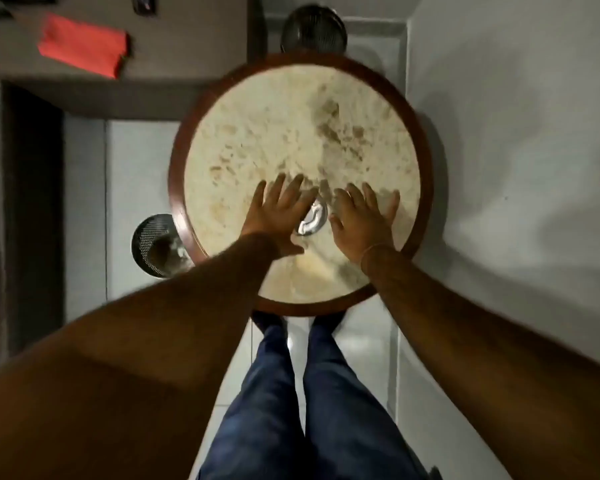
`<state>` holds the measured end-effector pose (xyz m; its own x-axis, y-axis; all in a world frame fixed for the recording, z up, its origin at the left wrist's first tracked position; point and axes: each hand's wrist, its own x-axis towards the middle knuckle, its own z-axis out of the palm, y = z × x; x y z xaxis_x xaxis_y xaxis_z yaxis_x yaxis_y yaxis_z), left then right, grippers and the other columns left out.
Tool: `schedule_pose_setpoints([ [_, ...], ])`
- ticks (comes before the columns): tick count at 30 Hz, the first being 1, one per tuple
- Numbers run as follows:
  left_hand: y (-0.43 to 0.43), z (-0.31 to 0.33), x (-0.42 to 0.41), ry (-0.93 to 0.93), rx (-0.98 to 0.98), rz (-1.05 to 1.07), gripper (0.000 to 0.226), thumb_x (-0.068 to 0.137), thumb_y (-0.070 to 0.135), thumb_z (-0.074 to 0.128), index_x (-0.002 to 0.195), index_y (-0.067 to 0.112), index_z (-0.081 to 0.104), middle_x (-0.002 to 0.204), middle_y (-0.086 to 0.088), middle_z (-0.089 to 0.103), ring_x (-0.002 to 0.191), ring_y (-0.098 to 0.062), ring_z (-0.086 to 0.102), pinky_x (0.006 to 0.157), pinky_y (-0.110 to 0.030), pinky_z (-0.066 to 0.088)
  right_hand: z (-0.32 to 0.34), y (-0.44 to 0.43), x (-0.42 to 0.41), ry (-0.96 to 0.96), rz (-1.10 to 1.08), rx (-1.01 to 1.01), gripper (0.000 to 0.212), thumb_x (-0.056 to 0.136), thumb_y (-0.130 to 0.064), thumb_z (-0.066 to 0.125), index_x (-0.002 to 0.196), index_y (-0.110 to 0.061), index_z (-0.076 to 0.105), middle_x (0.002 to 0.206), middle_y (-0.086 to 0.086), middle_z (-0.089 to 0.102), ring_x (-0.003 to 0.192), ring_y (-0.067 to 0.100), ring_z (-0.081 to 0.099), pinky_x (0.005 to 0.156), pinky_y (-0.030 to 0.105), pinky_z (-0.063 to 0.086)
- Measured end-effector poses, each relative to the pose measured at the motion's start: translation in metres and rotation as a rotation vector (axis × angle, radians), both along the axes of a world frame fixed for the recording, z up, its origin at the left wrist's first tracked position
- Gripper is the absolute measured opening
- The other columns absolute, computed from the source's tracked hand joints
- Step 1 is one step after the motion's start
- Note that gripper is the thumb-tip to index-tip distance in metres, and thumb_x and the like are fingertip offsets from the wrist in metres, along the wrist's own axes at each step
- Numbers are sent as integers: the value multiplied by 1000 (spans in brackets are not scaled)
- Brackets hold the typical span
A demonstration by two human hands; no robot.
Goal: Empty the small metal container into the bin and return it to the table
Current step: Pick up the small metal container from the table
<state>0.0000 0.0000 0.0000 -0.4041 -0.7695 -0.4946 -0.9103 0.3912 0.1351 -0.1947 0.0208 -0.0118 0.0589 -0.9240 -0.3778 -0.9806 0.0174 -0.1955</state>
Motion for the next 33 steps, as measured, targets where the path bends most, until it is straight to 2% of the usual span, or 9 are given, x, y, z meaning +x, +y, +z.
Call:
schedule_pose_setpoints([
  [6, -11, -32, -32, -14, 60, 22, 127, 76, 63, 82, 167, 35, -3, 178, -7, -8, 162, -37, -7, 116, -80, -4, -35, 8, 1, 26, -32, 27, 53, 101, -32, 53, 153, -18, 50, 161, 8, 51, 156, 34, 34, 121, 77, 1],
  [10, -4, -43, -35, -48, 57, 65, 115, 76, 56, 82, 165, 35, 13, 177, -8, 6, 160, -36, 10, 115, -82, 11, -44, 6, -1, 8, -46, -27, 51, 99, -31, 56, 148, -20, 55, 156, 10, 55, 153, 36, 38, 120, 76, 5],
  [14, 1, -51, -31, 14, 24, 80, 104, 73, 34, 86, 161, 30, 29, 164, -9, 32, 145, -38, 34, 107, -68, 38, -41, 2, -1, 10, -23, -15, 52, 99, -31, 59, 150, -22, 53, 160, 9, 51, 156, 35, 34, 121, 75, 5],
  [16, 2, -54, -35, 49, 28, 100, 103, 72, 30, 86, 159, 28, 33, 158, -9, 39, 139, -39, 39, 102, -59, 45, -41, 2, -3, 4, -25, -10, 53, 100, -32, 58, 151, -22, 52, 161, 9, 50, 157, 33, 33, 122, 74, 5],
  [21, -1, -48, -37, 63, 50, 120, 107, 67, 45, 84, 159, 25, 34, 151, -13, 43, 131, -41, 42, 93, -51, 52, -36, -4, 3, -39, -89, 16, 50, 102, -32, 57, 151, -25, 53, 160, 5, 51, 156, 30, 34, 121, 73, 8],
  [25, -11, -13, -34, 78, 14, 123, 107, 68, 49, 77, 161, 21, 33, 150, -16, 43, 132, -45, 41, 92, -51, 54, -7, -14, 6, -163, -291, 80, 40, 105, -31, 54, 145, -26, 56, 155, 2, 55, 152, 28, 39, 121, 68, 15],
  [27, -25, 24, -28, 105, -11, 136, 107, 66, 46, 77, 161, 20, 34, 149, -17, 45, 130, -45, 42, 92, -51, 55, 22, -30, 8, -274, -448, 129, 34, 107, -35, 51, 136, -24, 64, 145, 4, 63, 142, 31, 49, 119, 65, 22],
  [31, -70, 111, -10, 186, -99, 128, 110, 64, 47, 81, 160, 21, 35, 147, -13, 47, 127, -40, 43, 95, -50, 54, 77, -88, 14, -549, -734, 334, 65, 107, -59, 37, 133, -9, 70, 138, 21, 70, 124, 37, 64, 112, 51, 43],
  [33, -98, 161, -6, 219, -147, 125, 112, 63, 49, 84, 160, 22, 35, 148, -13, 46, 128, -40, 42, 98, -53, 54, 123, -116, 21, -740, -798, 390, 64, 109, -59, 34, 122, -10, 74, 123, 19, 76, 110, 33, 68, 100, 45, 52],
])
